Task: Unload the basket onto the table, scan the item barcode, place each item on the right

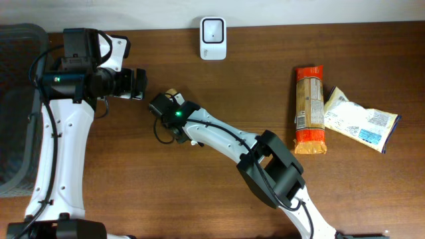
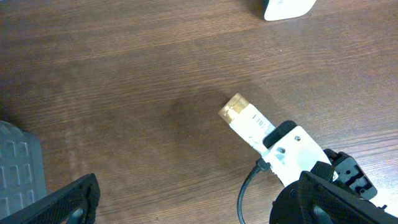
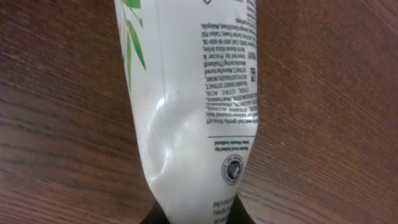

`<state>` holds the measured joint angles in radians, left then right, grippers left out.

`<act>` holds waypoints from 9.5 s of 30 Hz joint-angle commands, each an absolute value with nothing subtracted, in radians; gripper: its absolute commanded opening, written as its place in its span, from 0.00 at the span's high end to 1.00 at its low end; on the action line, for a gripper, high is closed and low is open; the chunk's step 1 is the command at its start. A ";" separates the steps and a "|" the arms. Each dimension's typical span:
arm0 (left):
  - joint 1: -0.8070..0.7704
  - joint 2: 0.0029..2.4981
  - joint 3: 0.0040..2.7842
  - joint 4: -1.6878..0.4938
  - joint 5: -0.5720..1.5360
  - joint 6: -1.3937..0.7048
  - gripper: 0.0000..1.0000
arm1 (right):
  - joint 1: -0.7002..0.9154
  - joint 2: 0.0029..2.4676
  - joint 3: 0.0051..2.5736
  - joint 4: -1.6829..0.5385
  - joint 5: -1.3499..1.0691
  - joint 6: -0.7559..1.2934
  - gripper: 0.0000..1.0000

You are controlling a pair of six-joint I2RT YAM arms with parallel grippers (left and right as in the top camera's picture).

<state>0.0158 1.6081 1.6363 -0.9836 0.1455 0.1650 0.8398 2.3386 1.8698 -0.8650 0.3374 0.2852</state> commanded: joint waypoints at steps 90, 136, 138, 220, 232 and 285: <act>0.023 1.600 1.648 -0.982 0.149 0.178 0.01 | 0.187 1.716 1.623 -0.908 -1.092 0.023 0.96; 0.023 1.600 1.648 -0.982 0.149 0.178 0.01 | 0.439 2.444 2.012 -0.029 0.555 -0.617 0.96; 0.023 1.600 1.648 -0.982 0.149 0.178 0.01 | 0.437 2.444 2.012 -0.030 0.555 -0.617 0.96; 0.023 1.600 1.648 -0.983 0.149 0.178 0.01 | -0.004 0.466 0.823 -0.437 0.007 0.059 0.01; 0.023 1.600 1.648 -0.983 0.149 0.178 0.01 | -0.021 0.005 0.078 0.041 -0.071 0.059 0.01; 0.027 0.004 0.008 -0.079 0.044 0.220 0.01 | -0.019 0.004 0.006 -0.068 -0.104 0.063 0.01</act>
<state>0.0193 0.0528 0.0135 -0.0669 0.0681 0.2001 -0.0135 0.0101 0.0109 -0.0639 -0.0959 0.0673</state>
